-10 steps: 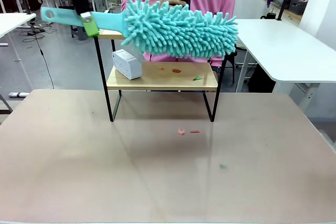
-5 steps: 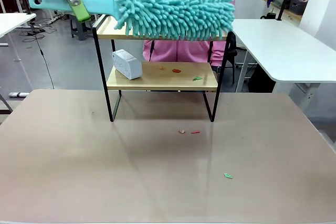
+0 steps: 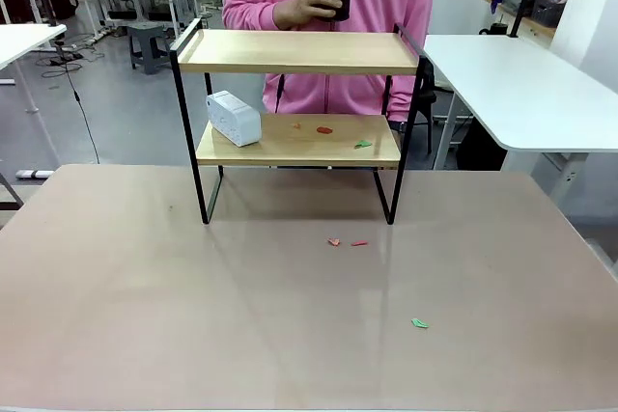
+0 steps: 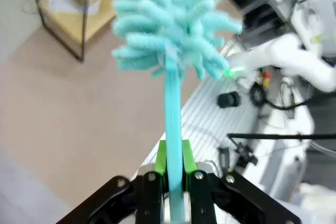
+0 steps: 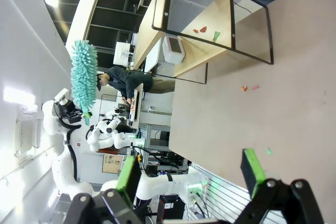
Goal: Clean the shelf.
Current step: Clean the specific tier of the Shelf with the Duster once objects are removed.
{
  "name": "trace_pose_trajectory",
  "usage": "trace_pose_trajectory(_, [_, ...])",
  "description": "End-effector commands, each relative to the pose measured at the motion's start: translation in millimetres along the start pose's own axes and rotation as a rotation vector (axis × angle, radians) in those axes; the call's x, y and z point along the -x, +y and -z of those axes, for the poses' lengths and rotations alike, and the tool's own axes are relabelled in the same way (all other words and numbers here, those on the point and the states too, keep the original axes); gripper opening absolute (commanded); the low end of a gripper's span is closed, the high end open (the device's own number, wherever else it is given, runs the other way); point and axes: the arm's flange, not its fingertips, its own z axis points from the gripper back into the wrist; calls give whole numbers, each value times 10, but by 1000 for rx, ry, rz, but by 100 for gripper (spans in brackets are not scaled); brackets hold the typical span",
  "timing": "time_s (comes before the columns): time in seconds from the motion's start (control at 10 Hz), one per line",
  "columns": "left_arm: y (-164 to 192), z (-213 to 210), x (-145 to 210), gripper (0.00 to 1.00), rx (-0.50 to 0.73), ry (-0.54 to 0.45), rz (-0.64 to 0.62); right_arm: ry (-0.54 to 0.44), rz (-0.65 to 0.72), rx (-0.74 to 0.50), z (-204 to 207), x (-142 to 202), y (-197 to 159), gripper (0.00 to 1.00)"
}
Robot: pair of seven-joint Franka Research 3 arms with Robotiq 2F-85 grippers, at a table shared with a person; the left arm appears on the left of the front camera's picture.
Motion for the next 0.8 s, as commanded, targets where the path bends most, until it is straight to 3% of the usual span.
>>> trace_pose_trajectory(0.0, [319, 323, 548, 0, -158, -149, -369, -13, -25, -25, 17, -23, 16, 100])
trace_pose_trajectory(0.2, [761, 446, 920, 0, -203, -274, -637, -13, -25, -25, 17, -23, 16, 100])
trace_pose_trajectory(0.3, [1066, 544, 1003, 0, -278, -224, -827, -13, -25, -25, 17, -23, 16, 100])
trace_pose_trajectory(0.4, [1292, 657, 1044, 0, -247, -213, -879, -13, -25, -25, 17, -23, 16, 100])
trace_pose_trajectory(0.5, [1486, 773, 1018, 0, -295, -162, -1006, -13, -25, -25, 17, -23, 16, 100])
trace_pose_trajectory(0.6, [1286, 521, 1216, 0, -262, -201, -755, -13, -25, -25, 17, -23, 16, 100])
trace_pose_trajectory(0.7, [1286, 521, 1216, 0, -262, -201, -755, -13, -25, -25, 17, -23, 16, 100])
